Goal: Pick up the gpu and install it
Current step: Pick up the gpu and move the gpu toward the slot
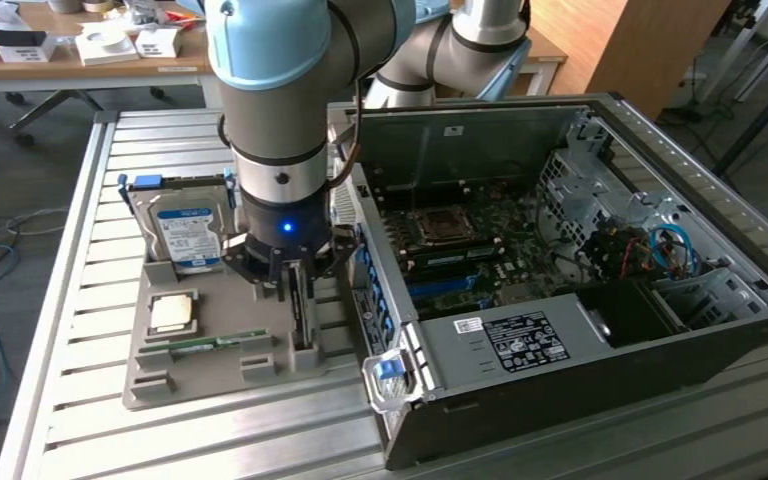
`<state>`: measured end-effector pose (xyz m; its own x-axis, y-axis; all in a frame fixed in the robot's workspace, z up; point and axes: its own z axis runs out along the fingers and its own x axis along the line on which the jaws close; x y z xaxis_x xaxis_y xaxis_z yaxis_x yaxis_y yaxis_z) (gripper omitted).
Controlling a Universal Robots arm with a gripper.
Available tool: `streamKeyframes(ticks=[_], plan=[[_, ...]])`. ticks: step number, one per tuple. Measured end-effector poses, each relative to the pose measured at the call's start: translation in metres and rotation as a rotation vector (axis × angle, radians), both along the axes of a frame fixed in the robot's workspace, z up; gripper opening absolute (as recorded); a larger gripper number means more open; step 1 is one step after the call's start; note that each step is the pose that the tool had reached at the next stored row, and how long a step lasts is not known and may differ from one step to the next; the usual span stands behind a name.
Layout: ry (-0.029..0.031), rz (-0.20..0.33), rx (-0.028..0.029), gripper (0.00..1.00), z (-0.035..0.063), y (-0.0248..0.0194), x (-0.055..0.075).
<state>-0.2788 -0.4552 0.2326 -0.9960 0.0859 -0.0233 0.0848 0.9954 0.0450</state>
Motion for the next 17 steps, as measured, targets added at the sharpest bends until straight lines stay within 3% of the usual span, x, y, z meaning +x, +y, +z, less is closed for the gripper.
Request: streamKeyframes(ticks=[12, 17], plan=[[0.0000, 0.000, 0.0000, 0.39, 0.0000, 0.0000, 0.0000], [0.0001, 0.000, 0.0000, 0.26, 0.0000, 0.0000, 0.0000]])
